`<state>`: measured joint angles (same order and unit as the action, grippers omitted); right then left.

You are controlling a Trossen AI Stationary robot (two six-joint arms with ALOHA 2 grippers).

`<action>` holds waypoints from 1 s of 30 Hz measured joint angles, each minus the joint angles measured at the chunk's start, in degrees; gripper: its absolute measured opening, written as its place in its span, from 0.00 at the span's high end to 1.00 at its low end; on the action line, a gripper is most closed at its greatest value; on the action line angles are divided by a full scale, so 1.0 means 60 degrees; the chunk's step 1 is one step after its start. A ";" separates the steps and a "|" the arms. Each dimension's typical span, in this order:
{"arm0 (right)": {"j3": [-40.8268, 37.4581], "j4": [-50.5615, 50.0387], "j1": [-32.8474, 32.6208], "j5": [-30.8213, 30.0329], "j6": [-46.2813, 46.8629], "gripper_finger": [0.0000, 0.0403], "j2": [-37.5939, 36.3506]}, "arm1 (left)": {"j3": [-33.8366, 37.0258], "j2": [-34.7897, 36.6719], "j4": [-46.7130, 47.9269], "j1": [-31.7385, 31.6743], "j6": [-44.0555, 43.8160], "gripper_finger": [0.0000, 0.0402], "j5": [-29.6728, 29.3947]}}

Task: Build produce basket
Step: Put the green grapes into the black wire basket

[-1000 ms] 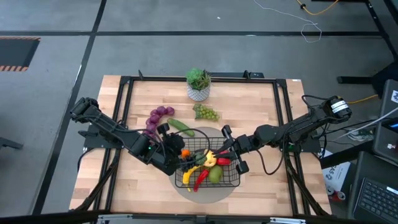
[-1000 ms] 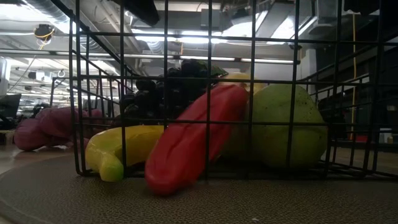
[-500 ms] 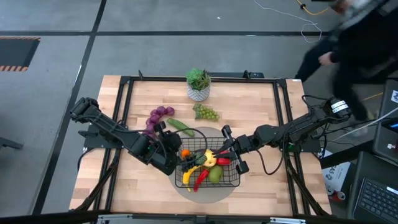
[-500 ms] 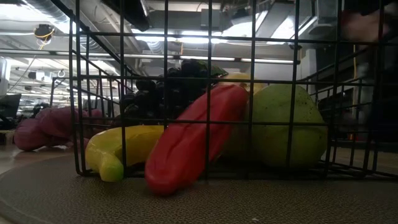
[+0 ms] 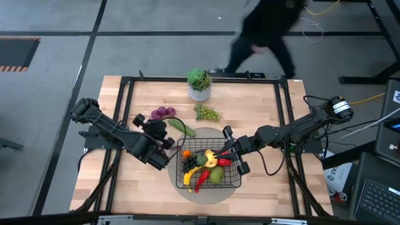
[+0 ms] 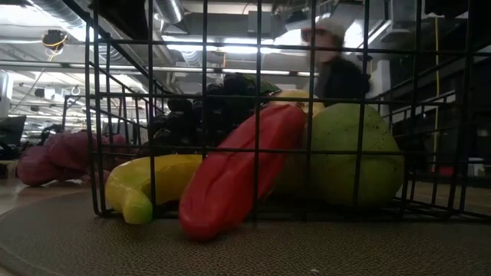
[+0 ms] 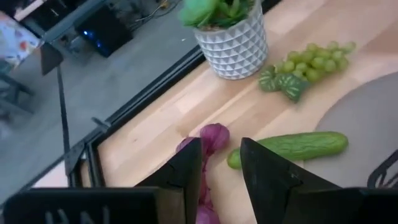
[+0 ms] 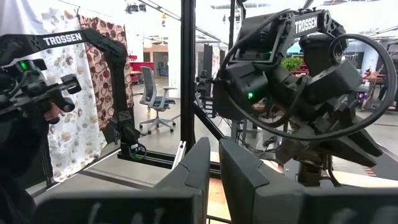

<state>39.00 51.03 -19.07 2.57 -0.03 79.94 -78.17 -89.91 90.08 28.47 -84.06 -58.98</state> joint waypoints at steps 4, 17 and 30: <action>0.0000 0.0003 0.0000 0.0000 0.0000 0.90 0.0000 | 0.0004 0.0000 -0.0013 0.0001 0.0064 0.74 -0.0026; 0.0000 -0.0030 0.0000 -0.0017 -0.0099 0.90 0.0000 | 0.0004 0.0000 -0.0013 0.0020 0.0628 0.74 0.0004; 0.0000 0.0025 0.0376 -0.1937 -0.0397 0.80 -0.0015 | 0.0008 0.0000 -0.0024 0.0033 0.0610 0.74 0.0022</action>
<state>39.00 51.18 -16.81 -9.06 -2.42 79.85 -78.12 -89.91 89.93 28.67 -80.40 -58.85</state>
